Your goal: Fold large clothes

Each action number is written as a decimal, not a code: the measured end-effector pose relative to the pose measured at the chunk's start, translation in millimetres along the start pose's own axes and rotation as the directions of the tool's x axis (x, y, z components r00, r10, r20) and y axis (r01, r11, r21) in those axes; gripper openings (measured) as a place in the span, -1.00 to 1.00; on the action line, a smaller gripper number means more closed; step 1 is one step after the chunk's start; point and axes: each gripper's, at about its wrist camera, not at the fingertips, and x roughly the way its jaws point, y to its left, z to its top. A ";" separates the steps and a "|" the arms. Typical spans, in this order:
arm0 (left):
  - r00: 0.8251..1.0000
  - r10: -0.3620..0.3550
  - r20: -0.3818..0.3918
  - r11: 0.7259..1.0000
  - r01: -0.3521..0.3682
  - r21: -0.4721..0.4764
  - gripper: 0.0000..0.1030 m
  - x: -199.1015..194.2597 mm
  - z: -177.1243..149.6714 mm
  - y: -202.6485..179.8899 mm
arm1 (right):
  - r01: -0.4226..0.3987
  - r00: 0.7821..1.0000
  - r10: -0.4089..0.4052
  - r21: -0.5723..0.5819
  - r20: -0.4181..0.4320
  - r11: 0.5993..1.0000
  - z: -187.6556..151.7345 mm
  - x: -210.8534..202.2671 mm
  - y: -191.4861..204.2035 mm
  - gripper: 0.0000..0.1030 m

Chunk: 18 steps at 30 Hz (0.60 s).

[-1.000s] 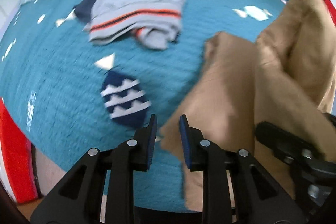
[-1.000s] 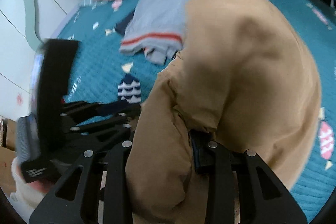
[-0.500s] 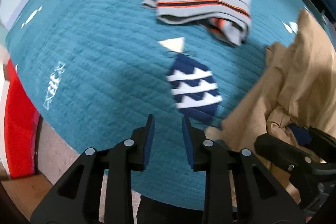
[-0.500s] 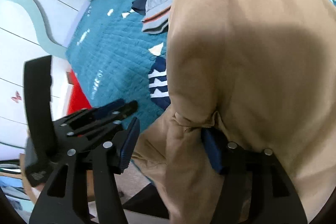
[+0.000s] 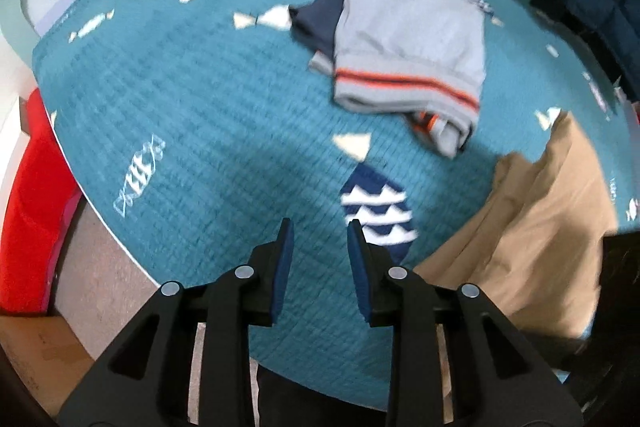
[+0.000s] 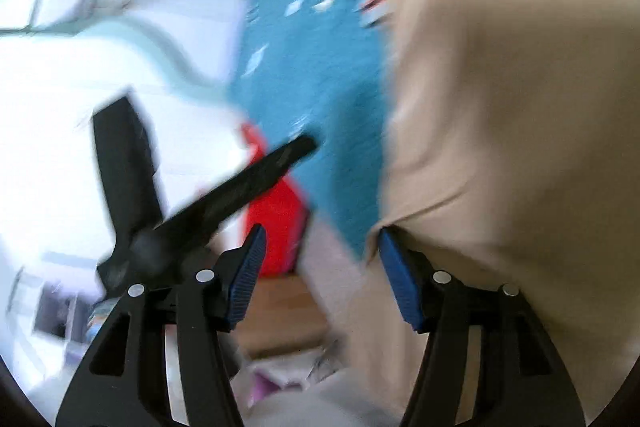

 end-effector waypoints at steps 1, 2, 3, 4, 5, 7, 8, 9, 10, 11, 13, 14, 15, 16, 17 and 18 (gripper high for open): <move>1.000 -0.003 0.022 1.000 0.003 0.006 -0.36 -5.9 3.4 -3.8 | 0.045 0.999 -0.045 -0.006 -0.026 0.999 -5.6 8.4 -0.7 0.10; 0.999 -0.007 0.039 1.000 0.007 0.011 -0.36 -9.0 7.0 -5.8 | 0.069 0.996 -0.069 -0.007 -0.061 0.998 -7.9 17.2 -4.0 0.10; 0.998 -0.011 0.056 1.000 0.010 0.013 -0.36 -13.7 9.6 -8.5 | 0.085 0.992 -0.084 0.006 -0.090 0.996 -9.2 23.5 -8.2 0.09; 0.997 -0.015 0.070 1.000 0.014 0.011 -0.36 -17.9 12.1 -10.4 | 0.086 0.989 -0.082 0.027 -0.124 0.996 -10.4 30.0 -13.6 0.07; 0.997 -0.019 0.077 1.000 0.018 0.007 -0.36 -20.6 14.1 -11.3 | 0.076 0.986 -0.070 0.038 -0.148 0.996 -11.1 32.5 -16.4 0.04; 0.995 -0.034 0.093 0.999 0.033 0.016 -0.35 -27.8 18.1 -15.7 | 0.087 0.987 -0.085 0.010 -0.135 0.996 -10.9 25.6 -10.4 0.04; 0.994 -0.034 0.102 0.999 0.031 0.025 -0.36 -30.8 19.0 -18.0 | 0.096 0.989 -0.098 -0.016 -0.112 0.995 -8.9 20.6 -3.0 0.04; 0.993 -0.027 0.113 0.999 0.023 0.033 -0.36 -34.2 20.7 -20.3 | 0.109 0.992 -0.113 -0.066 -0.060 0.992 -9.5 3.4 9.2 0.07; 0.992 -0.021 0.123 0.999 0.017 0.036 -0.36 -36.8 21.4 -22.0 | 0.125 0.992 -0.127 -0.097 -0.013 0.987 -8.1 -5.7 19.1 0.08; 0.991 -0.021 0.135 0.999 0.015 0.045 -0.35 -41.0 23.6 -25.6 | 0.161 0.986 -0.154 -0.132 0.055 0.978 -9.9 -25.6 29.6 0.08; 0.988 -0.051 0.145 0.997 0.041 0.067 -0.35 -46.8 25.8 -33.9 | 0.242 0.958 -0.210 -0.162 0.194 0.957 -17.1 -65.9 43.3 0.09; 0.986 -0.067 0.150 0.995 0.055 0.081 -0.35 -49.5 25.6 -39.5 | 0.277 0.935 -0.229 -0.156 0.272 0.948 -21.0 -90.1 47.9 0.09; 0.984 -0.088 0.155 0.992 0.072 0.101 -0.35 -53.1 26.0 -47.3 | 0.295 0.918 -0.238 -0.145 0.317 0.944 -25.2 -104.4 49.0 0.09; 0.981 -0.106 0.160 0.989 0.088 0.120 -0.35 -55.6 26.0 -53.8 | 0.343 0.876 -0.276 -0.108 0.394 0.933 -29.4 -128.8 49.4 0.06; 0.975 -0.144 0.167 0.981 0.119 0.152 -0.35 -60.2 25.6 -66.0 | 0.419 0.816 -0.350 -0.053 0.461 0.906 -32.9 -149.6 47.4 0.06; 0.969 -0.183 0.168 0.971 0.151 0.184 -0.35 -63.6 25.2 -77.4 | 0.490 0.749 -0.423 0.004 0.511 0.872 -34.7 -163.9 45.9 -0.03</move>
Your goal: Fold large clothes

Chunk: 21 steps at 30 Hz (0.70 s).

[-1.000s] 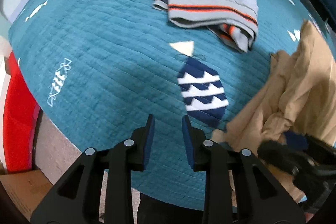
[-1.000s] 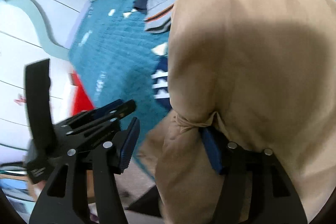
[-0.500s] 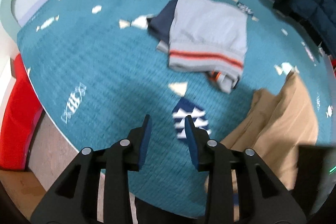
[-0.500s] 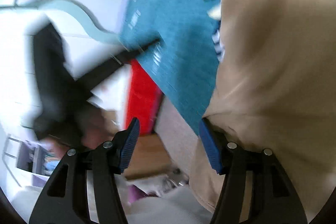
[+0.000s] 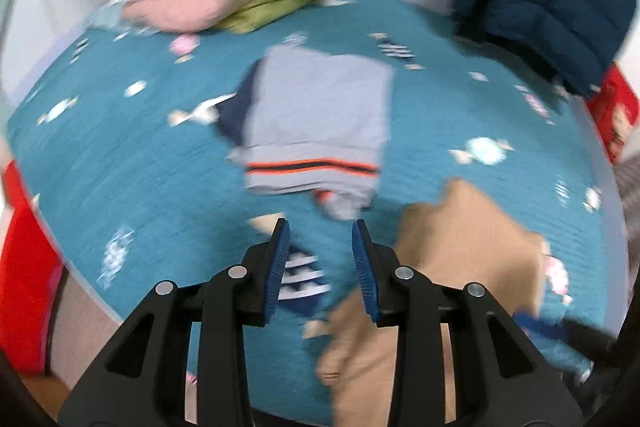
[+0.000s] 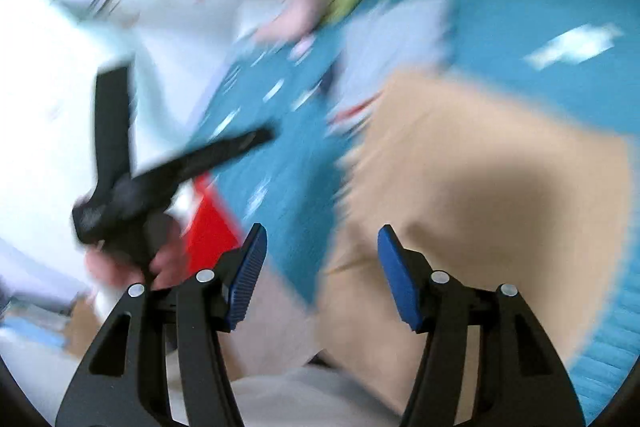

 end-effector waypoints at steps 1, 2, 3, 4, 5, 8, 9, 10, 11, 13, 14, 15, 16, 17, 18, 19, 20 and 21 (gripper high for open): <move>0.999 -0.033 0.004 0.999 0.033 0.021 -0.35 -0.3 1.0 -9.2 | 0.065 0.997 -0.065 0.008 0.037 0.998 2.9 -7.8 -7.6 -0.23; 0.997 -0.078 0.004 0.996 0.078 0.048 -0.35 1.4 3.2 -23.3 | 0.128 0.989 -0.130 0.024 0.074 0.991 4.5 -13.7 -14.7 -0.33; 0.995 -0.103 0.001 0.992 0.103 0.068 -0.35 4.3 4.2 -33.8 | 0.183 0.977 -0.188 0.056 0.098 0.981 8.7 -21.6 -28.6 -0.47; 0.992 -0.130 -0.007 0.986 0.130 0.105 -0.35 9.4 5.1 -50.5 | 0.205 0.971 -0.213 0.077 0.112 0.976 11.1 -26.0 -37.0 -0.58; 0.989 -0.147 -0.012 0.980 0.148 0.132 -0.36 13.1 4.9 -60.8 | 0.215 0.967 -0.224 0.087 0.124 0.973 10.2 -28.3 -41.4 -0.61; 0.979 -0.191 -0.066 0.960 0.200 0.195 -0.39 33.6 1.8 -93.4 | 0.256 0.954 -0.267 0.094 0.138 0.962 7.4 -31.3 -47.6 -0.62; 0.977 -0.195 -0.087 0.954 0.209 0.214 -0.45 42.5 -0.2 -102.2 | 0.257 0.954 -0.268 0.096 0.131 0.962 5.9 -28.0 -47.7 -0.62; 0.976 -0.191 -0.099 0.952 0.209 0.223 -0.60 48.1 -2.0 -106.0 | 0.254 0.958 -0.265 0.099 0.113 0.962 6.2 -21.7 -49.1 -0.62; 0.977 -0.180 -0.117 0.952 0.202 0.230 -0.63 56.4 -4.1 -110.7 | 0.255 0.959 -0.264 0.100 0.103 0.962 3.6 -5.4 -38.2 -0.62; 0.979 -0.148 -0.142 0.954 0.179 0.242 -0.65 72.4 -7.3 -115.5 | 0.275 0.957 -0.282 0.096 0.068 0.957 6.1 13.8 -35.3 -0.62; 0.979 -0.143 -0.143 0.953 0.175 0.246 -0.68 76.4 -7.7 -114.3 | 0.282 0.956 -0.288 0.089 0.052 0.955 3.6 18.1 -37.3 -0.62; 0.979 -0.138 -0.147 0.954 0.171 0.247 -0.69 80.8 -8.3 -113.9 | 0.283 0.957 -0.287 0.087 0.038 0.955 3.0 21.6 -36.5 -0.62; 0.979 -0.138 -0.152 0.954 0.172 0.244 -0.69 83.5 -8.8 -112.9 | 0.284 0.958 -0.287 0.090 0.018 0.955 2.9 28.4 -37.3 -0.62; 0.977 -0.139 -0.158 0.955 0.175 0.239 -0.70 87.7 -8.5 -111.2 | 0.288 0.957 -0.290 0.092 0.005 0.953 1.7 34.4 -35.6 -0.62; 0.977 -0.135 -0.165 0.956 0.172 0.238 -0.71 91.7 -8.3 -110.3 | 0.294 0.956 -0.295 0.091 -0.010 0.951 1.6 38.6 -35.9 -0.62; 0.977 -0.124 -0.171 0.957 0.164 0.239 -0.74 96.3 -8.1 -109.2 | 0.302 0.953 -0.301 0.090 -0.022 0.949 1.4 42.8 -37.0 -0.63; 0.977 -0.118 -0.176 0.958 0.159 0.240 -0.75 97.9 -9.7 -106.8 | 0.310 0.951 -0.308 0.092 -0.036 0.946 1.5 46.7 -38.7 -0.63; 0.976 -0.111 -0.189 0.959 0.155 0.238 -0.75 103.1 -11.0 -105.7 | 0.316 0.949 -0.313 0.095 -0.046 0.944 1.8 50.4 -40.2 -0.64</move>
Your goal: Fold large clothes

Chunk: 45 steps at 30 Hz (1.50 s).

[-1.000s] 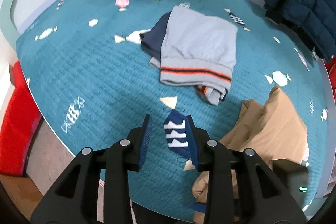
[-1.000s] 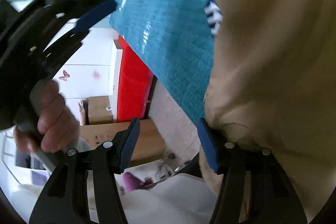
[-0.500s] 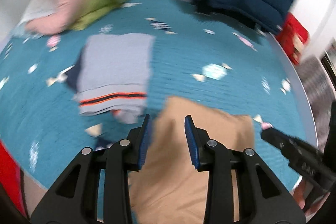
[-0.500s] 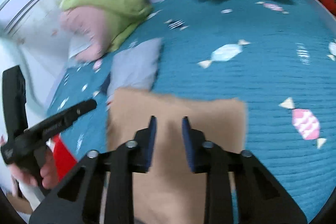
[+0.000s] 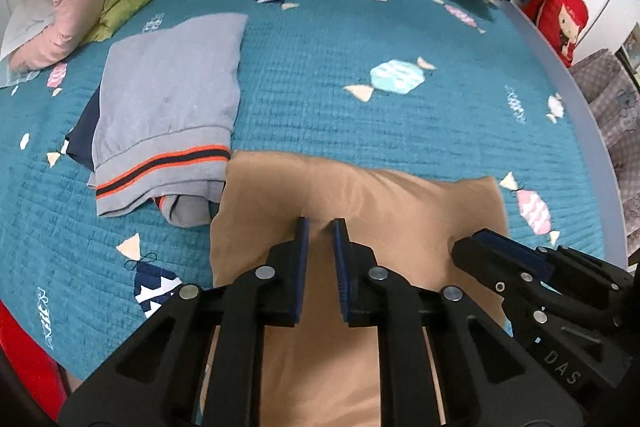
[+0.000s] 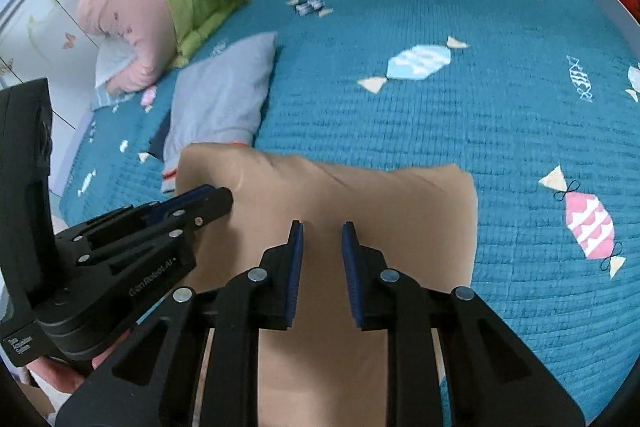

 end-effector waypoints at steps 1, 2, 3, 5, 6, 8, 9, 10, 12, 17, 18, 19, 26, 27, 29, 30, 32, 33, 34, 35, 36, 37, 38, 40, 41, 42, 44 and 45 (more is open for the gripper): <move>1.000 0.002 -0.010 1.000 -0.003 -0.004 -0.75 2.8 -0.8 0.6 | 0.007 1.000 -0.007 0.002 -0.007 1.000 0.9 3.0 0.9 -0.67; 1.000 0.008 -0.026 1.000 -0.008 -0.011 -0.75 8.3 -1.4 3.1 | 0.022 1.000 -0.022 0.002 -0.021 1.000 1.3 8.2 0.7 -0.70; 0.999 0.014 -0.044 1.000 -0.014 -0.017 -0.76 15.6 -2.1 5.8 | 0.032 0.999 -0.032 0.001 -0.032 0.999 1.1 12.6 0.4 -0.71; 0.997 0.010 -0.070 1.000 -0.012 -0.020 -0.76 25.9 -3.4 9.2 | 0.049 0.997 -0.049 0.005 -0.053 0.999 0.7 21.1 -0.8 -0.71; 0.997 0.006 -0.080 1.000 -0.008 -0.024 -0.76 30.7 -4.2 11.3 | 0.054 0.997 -0.053 0.006 -0.060 0.999 0.3 24.3 -1.8 -0.71; 0.996 -0.001 -0.093 1.000 -0.002 -0.028 -0.76 39.9 -5.0 14.9 | 0.061 0.995 -0.060 0.012 -0.076 0.998 0.2 34.8 -5.2 -0.72; 0.995 -0.002 -0.096 1.000 -0.001 -0.029 -0.76 43.3 -5.4 15.5 | 0.063 0.995 -0.061 0.018 -0.081 0.998 0.2 38.9 -7.2 -0.74; 0.995 -0.005 -0.102 0.999 0.001 -0.033 -0.76 47.8 -5.9 17.1 | 0.062 0.994 -0.060 0.026 -0.087 0.998 0.7 42.4 -9.4 -0.76; 0.994 -0.008 -0.108 0.999 0.004 -0.038 -0.76 53.2 -6.8 18.9 | 0.056 0.994 -0.052 0.047 -0.093 0.997 1.5 46.9 -14.0 -0.83; 0.993 -0.039 -0.112 0.997 0.031 -0.076 -0.76 66.7 -6.6 28.4 | 0.018 0.995 -0.003 0.149 -0.101 0.989 3.6 59.4 -33.1 -1.00; 0.993 -0.045 -0.111 0.996 0.036 -0.082 -0.76 68.3 -5.4 29.7 | 0.003 0.995 0.013 0.164 -0.101 0.987 4.8 60.8 -36.0 -1.00; 0.993 -0.050 -0.109 0.995 0.041 -0.087 -0.76 69.1 -5.0 31.3 | -0.004 0.995 0.021 0.172 -0.098 0.985 5.3 60.6 -37.1 -1.00; 0.998 -0.032 -0.051 0.998 0.029 -0.056 -0.75 44.9 -0.4 25.6 | -0.004 0.999 0.008 0.124 -0.031 0.992 9.6 35.3 -22.1 -1.00; 0.999 -0.040 -0.027 0.998 0.039 -0.053 -0.75 36.2 2.2 25.1 | -0.007 1.000 0.008 0.113 -0.009 0.994 11.1 29.4 -20.2 -0.99; 0.998 -0.058 0.020 0.998 0.059 -0.039 -0.75 24.2 7.8 21.9 | 0.004 0.999 -0.008 0.076 0.051 0.997 15.2 18.3 -15.2 -0.94; 0.997 -0.066 0.043 0.997 0.067 -0.033 -0.75 21.0 10.3 20.1 | 0.010 0.996 -0.015 0.051 0.083 0.999 18.1 15.7 -11.8 -0.94; 0.996 -0.066 0.067 0.998 0.067 -0.014 -0.75 25.1 14.5 14.3 | -0.014 0.996 0.012 0.016 0.089 1.000 22.1 24.0 -5.8 -0.94; 0.995 -0.065 0.075 0.998 0.066 -0.009 -0.75 29.8 15.6 12.1 | -0.018 0.996 0.018 0.007 0.088 1.000 22.5 31.3 -4.0 -0.94; 0.994 -0.066 0.086 0.998 0.066 -0.003 -0.75 35.2 16.0 9.9 | -0.008 0.996 0.008 -0.006 0.083 1.000 22.0 41.8 -2.2 -0.94; 0.993 -0.060 0.099 0.998 0.059 0.009 -0.76 46.4 15.5 7.8 | 0.010 0.997 -0.009 -0.016 0.078 1.000 20.7 50.9 -2.2 -0.94; 0.994 -0.046 0.098 0.999 0.045 0.013 -0.77 57.3 14.4 8.3 | 0.035 0.997 -0.033 -0.021 0.071 0.999 19.5 63.0 -4.3 -0.99; 0.994 -0.045 0.095 0.999 0.044 0.004 -0.77 63.7 13.2 11.7 | 0.028 0.997 -0.027 -0.017 0.071 0.999 18.9 68.8 -8.7 -1.00; 0.992 -0.068 0.103 0.997 0.071 -0.020 -0.77 65.9 12.4 18.3 | 0.006 0.997 -0.005 -0.003 0.076 1.000 18.7 69.1 -14.3 -1.00; 0.991 -0.087 0.107 0.993 0.095 -0.077 -0.95 64.9 12.5 32.6 | 0.021 0.995 -0.023 0.022 0.097 1.000 18.8 60.5 -23.8 -1.00; 0.992 -0.071 0.105 0.993 0.081 -0.091 -0.95 65.0 12.4 37.8 | 0.043 0.993 -0.046 0.028 0.110 0.999 18.2 55.2 -28.2 -1.00; 0.994 -0.039 0.105 0.993 0.050 -0.105 -0.95 64.4 12.2 44.4 | 0.072 0.989 -0.077 0.047 0.126 0.996 18.0 46.9 -39.4 -1.00; 0.981 0.185 0.066 0.975 -0.174 -0.139 -0.93 66.5 12.2 60.7 | 0.085 0.987 -0.099 0.109 0.128 0.990 16.8 35.8 -60.1 -1.00; 0.967 0.255 0.028 0.956 -0.247 -0.158 -0.93 68.7 11.1 73.2 | 0.096 0.985 -0.113 0.131 0.133 0.987 15.8 30.5 -66.4 -1.00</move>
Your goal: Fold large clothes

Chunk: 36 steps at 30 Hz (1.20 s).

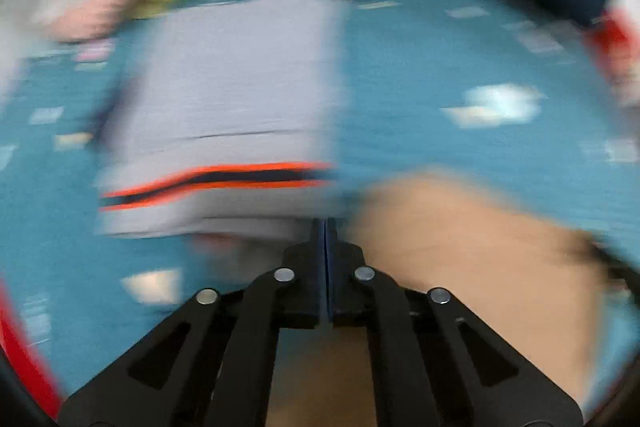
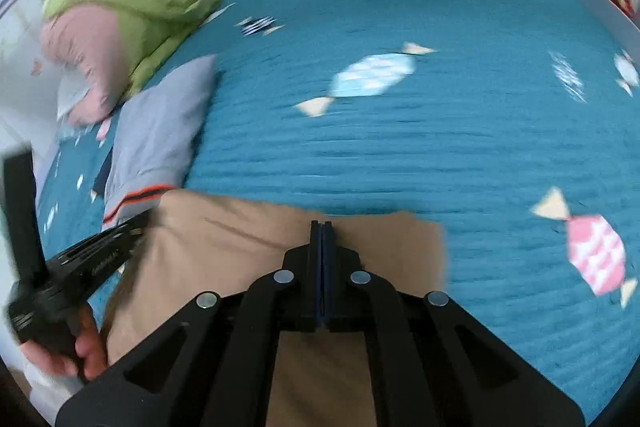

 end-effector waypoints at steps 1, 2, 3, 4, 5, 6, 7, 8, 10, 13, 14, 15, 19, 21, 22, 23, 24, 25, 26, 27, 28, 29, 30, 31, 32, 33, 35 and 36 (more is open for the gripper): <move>0.999 -0.040 -0.031 0.999 0.039 -0.036 -0.92 1.6 -0.7 14.0 | 0.020 1.000 -0.020 0.012 0.013 1.000 -0.4 -7.9 -6.1 -1.00; 0.996 -0.083 -0.043 0.994 0.080 -0.073 -0.92 -0.9 -2.0 24.0 | 0.052 0.998 -0.052 0.013 0.035 0.999 -1.3 -17.2 -8.2 -1.00; 0.994 -0.105 -0.037 0.990 0.100 -0.100 -0.92 -7.1 -3.6 31.6 | 0.077 0.995 -0.077 -0.001 0.069 0.997 -4.0 -31.4 -5.2 -0.88; 0.994 -0.109 -0.009 0.989 0.107 -0.100 -0.92 -20.4 -6.1 35.1 | 0.065 0.995 -0.064 -0.013 0.082 0.998 -6.4 -39.4 -1.6 -0.89; 0.994 -0.108 0.012 0.991 0.109 -0.083 -0.92 -30.7 -7.6 33.5 | 0.022 0.996 -0.019 -0.033 0.091 0.999 -10.3 -50.1 5.1 -0.89; 0.993 -0.116 0.036 0.991 0.118 -0.062 -0.92 -42.8 -9.8 29.1 | -0.008 0.996 0.012 -0.043 0.094 0.999 -13.3 -55.2 10.4 -0.89; 0.986 -0.153 0.064 0.987 0.156 -0.040 -0.92 -59.3 -12.6 21.3 | -0.052 0.994 0.057 -0.060 0.091 0.997 -17.2 -60.3 18.5 -0.89; 0.978 -0.193 0.081 0.980 0.196 -0.028 -0.92 -69.9 -14.7 15.2 | -0.093 0.992 0.099 -0.082 0.078 0.992 -21.8 -62.2 27.3 -0.89; 0.955 -0.281 0.095 0.959 0.282 0.005 -0.91 -87.1 -20.0 0.4 | -0.134 0.989 0.140 -0.108 0.048 0.985 -29.3 -58.2 39.9 -0.89; 0.915 -0.402 0.038 0.910 0.395 0.125 -0.68 -92.2 -42.0 -34.4 | -0.142 0.989 0.134 -0.152 -0.060 0.978 -54.2 -37.2 52.2 -0.88; 0.932 -0.363 0.000 0.921 0.359 0.152 -0.68 -84.1 -53.1 -44.9 | -0.130 0.990 0.118 -0.172 -0.076 0.976 -65.6 -34.6 51.9 -0.88; 0.947 -0.320 -0.030 0.932 0.321 0.170 -0.69 -74.6 -62.2 -48.2 | -0.122 0.991 0.108 -0.190 -0.083 0.974 -74.3 -34.6 50.9 -0.91; 0.954 -0.293 -0.062 0.938 0.299 0.172 -0.70 -66.1 -94.5 -29.3 | -0.126 0.987 0.098 -0.230 -0.130 0.965 -111.6 -50.2 31.8 -0.96; 0.966 -0.250 -0.058 0.950 0.256 0.178 -0.70 -77.0 -103.6 -17.5 | -0.098 0.987 0.065 -0.230 -0.148 0.968 -122.5 -60.8 21.1 -0.96; 0.971 -0.233 -0.057 0.953 0.239 0.188 -0.69 -81.6 -108.0 -13.9 | -0.087 0.986 0.051 -0.232 -0.158 0.969 -127.0 -66.0 16.9 -0.96; 0.977 -0.205 -0.058 0.956 0.213 0.200 -0.69 -85.6 -111.6 -9.5 | -0.070 0.986 0.031 -0.234 -0.166 0.970 -130.6 -71.5 13.8 -0.96; 0.981 -0.185 -0.062 0.960 0.194 0.204 -0.69 -89.6 -116.1 -4.6 | -0.038 0.986 -0.003 -0.240 -0.169 0.970 -133.7 -77.8 11.4 -0.94; 0.984 -0.160 -0.071 0.964 0.172 0.203 -0.69 -95.2 -119.0 -1.4 | -0.025 0.986 -0.016 -0.247 -0.164 0.969 -135.3 -83.6 11.4 -0.88; 0.985 -0.159 -0.074 0.963 0.171 0.207 -0.68 -100.3 -121.7 -0.4 | -0.026 0.988 -0.014 -0.254 -0.154 0.967 -135.5 -90.0 13.5 -0.88; 0.983 -0.170 -0.072 0.960 0.182 0.215 -0.68 -106.3 -121.4 1.6 | -0.042 0.989 0.003 -0.255 -0.149 0.966 -134.5 -94.0 17.0 -0.88; 0.978 -0.195 -0.068 0.953 0.206 0.223 -0.68 -112.8 -122.7 2.3 | -0.069 0.989 0.032 -0.252 -0.148 0.965 -132.0 -97.2 21.0 -0.88; 0.965 -0.253 -0.076 0.938 0.264 0.224 -0.67 -121.1 -122.2 -1.1 | -0.124 0.984 0.087 -0.244 -0.154 0.962 -129.0 -99.6 28.1 -0.88; 0.953 -0.290 -0.086 0.928 0.302 0.218 -0.67 -123.3 -125.6 -2.0 | -0.166 0.978 0.129 -0.238 -0.163 0.957 -127.1 -99.6 32.9 -0.88; 0.931 -0.346 -0.116 0.908 0.363 0.209 -0.66 -123.4 -125.7 -7.2 | -0.223 0.966 0.183 -0.231 -0.182 0.947 -125.0 -95.6 40.8 -0.88; 0.918 -0.370 -0.145 0.896 0.394 0.206 -0.66 -119.0 -126.5 -14.8 | -0.259 0.954 0.213 -0.225 -0.209 0.939 -124.5 -87.9 48.3 -0.88; 0.914 -0.369 -0.167 0.893 0.398 0.209 -0.66 -115.4 -129.0 -21.0 | -0.272 0.947 0.219 -0.222 -0.233 0.936 -125.8 -81.6 52.2 -0.88; 0.926 -0.314 -0.208 0.902 0.359 0.240 -0.68 -101.0 -140.7 -31.5 | -0.282 0.926 0.207 -0.216 -0.315 0.935 -137.6 -63.5 54.6 -0.88; 0.927 -0.299 -0.225 0.903 0.351 0.247 -0.68 -96.6 -146.4 -31.4 | -0.280 0.915 0.194 -0.210 -0.353 0.937 -145.2 -57.2 52.0 -0.88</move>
